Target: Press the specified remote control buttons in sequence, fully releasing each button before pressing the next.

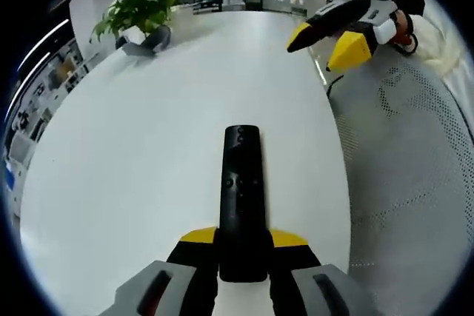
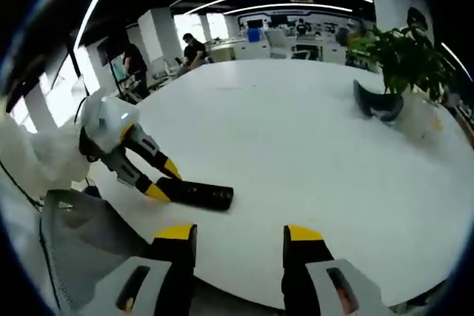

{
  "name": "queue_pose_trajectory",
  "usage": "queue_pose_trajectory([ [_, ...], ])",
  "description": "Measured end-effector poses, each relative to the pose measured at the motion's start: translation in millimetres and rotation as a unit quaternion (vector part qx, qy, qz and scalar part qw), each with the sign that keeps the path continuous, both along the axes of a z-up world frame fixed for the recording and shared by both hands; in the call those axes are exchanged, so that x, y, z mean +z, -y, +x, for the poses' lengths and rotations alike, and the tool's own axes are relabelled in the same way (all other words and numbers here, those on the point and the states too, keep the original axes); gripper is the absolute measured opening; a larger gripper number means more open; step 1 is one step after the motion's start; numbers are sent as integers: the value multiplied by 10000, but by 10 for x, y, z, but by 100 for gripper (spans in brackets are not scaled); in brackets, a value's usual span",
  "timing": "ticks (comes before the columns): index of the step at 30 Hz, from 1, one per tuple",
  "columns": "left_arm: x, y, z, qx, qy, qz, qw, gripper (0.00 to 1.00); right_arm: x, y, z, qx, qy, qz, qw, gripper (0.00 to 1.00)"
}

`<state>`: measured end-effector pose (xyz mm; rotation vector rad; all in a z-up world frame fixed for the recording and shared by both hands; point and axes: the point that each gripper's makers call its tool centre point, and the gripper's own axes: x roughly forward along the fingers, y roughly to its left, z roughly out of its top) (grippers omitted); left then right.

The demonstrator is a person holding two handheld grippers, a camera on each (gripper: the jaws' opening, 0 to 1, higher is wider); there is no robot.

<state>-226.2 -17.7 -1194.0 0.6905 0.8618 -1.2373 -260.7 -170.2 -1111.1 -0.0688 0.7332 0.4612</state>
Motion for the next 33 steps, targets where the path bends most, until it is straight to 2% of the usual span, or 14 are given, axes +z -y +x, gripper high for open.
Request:
queue_pose_trajectory([
  [2, 3, -19, 41, 6, 2, 0, 10000, 24, 29, -23, 9, -46, 44, 95, 9999, 46],
  [9, 10, -112, 260, 79, -2, 104, 9999, 24, 86, 55, 62, -179, 320, -49, 9993, 48],
  [15, 11, -191, 450, 90, 69, 197, 9997, 23, 96, 70, 75, -202, 395, -128, 9989, 52],
  [19, 15, -213, 558, 85, 48, 239, 9997, 23, 95, 104, 102, -296, 427, -142, 9985, 62],
  [24, 57, -236, 720, 135, 96, 246, 9996, 23, 146, 195, 160, -563, 614, -95, 9965, 75],
  [28, 77, -281, 846, 173, 171, 294, 9993, 23, 142, 233, 166, -680, 582, -25, 9960, 78],
  [30, 96, -295, 892, 194, 161, 278, 9993, 23, 157, 257, 182, -735, 679, -122, 9949, 83],
  [33, 98, -322, 973, 206, 213, 306, 9991, 23, 115, 276, 182, -768, 622, -218, 9949, 90],
])
